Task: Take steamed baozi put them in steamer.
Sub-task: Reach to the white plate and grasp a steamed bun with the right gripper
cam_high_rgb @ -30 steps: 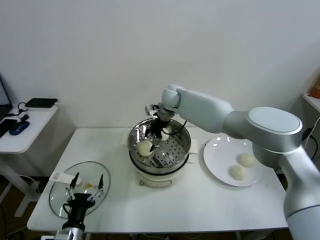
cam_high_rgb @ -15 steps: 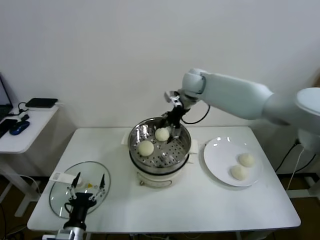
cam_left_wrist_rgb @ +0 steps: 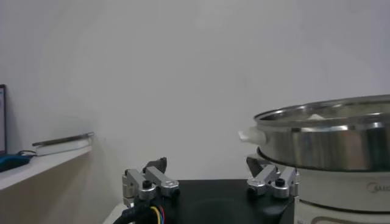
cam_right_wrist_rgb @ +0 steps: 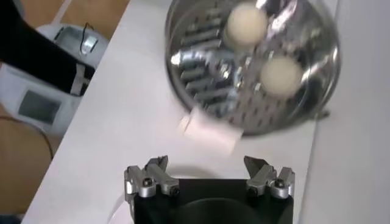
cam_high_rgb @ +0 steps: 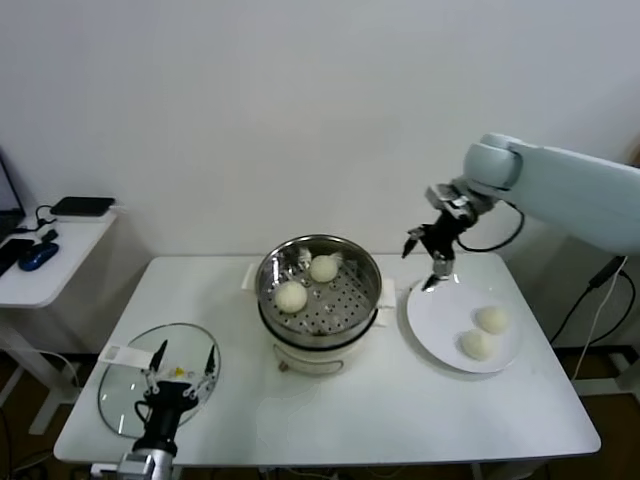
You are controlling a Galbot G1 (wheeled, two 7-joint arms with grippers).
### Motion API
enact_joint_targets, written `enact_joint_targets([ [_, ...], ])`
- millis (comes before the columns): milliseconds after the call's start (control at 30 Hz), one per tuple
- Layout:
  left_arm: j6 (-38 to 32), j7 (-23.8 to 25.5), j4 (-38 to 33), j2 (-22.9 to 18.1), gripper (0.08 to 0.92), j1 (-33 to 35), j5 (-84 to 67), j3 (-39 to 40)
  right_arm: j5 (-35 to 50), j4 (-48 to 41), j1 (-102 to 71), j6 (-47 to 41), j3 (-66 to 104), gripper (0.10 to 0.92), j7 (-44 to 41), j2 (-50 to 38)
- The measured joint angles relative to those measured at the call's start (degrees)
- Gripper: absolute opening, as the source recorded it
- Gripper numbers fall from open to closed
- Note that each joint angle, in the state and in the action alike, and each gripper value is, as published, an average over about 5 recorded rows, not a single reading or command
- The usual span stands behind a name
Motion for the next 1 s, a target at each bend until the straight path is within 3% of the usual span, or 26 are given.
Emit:
enact_joint_targets([
  [400, 0.5, 0.0, -1.0, -0.5, 0.823, 0.1, 0.4, -0.4, -13.2, -2.2, -13.5, 2.7, 10.9, 0.823, -0.7, -6.6],
  [1000, 0.4, 0.1, -0.7, -1.0, 0.823, 0.4, 0.6, -0.5, -24.9, -10.6, -27.8, 5.0, 21.4, 0.823, -0.3, -4.9],
])
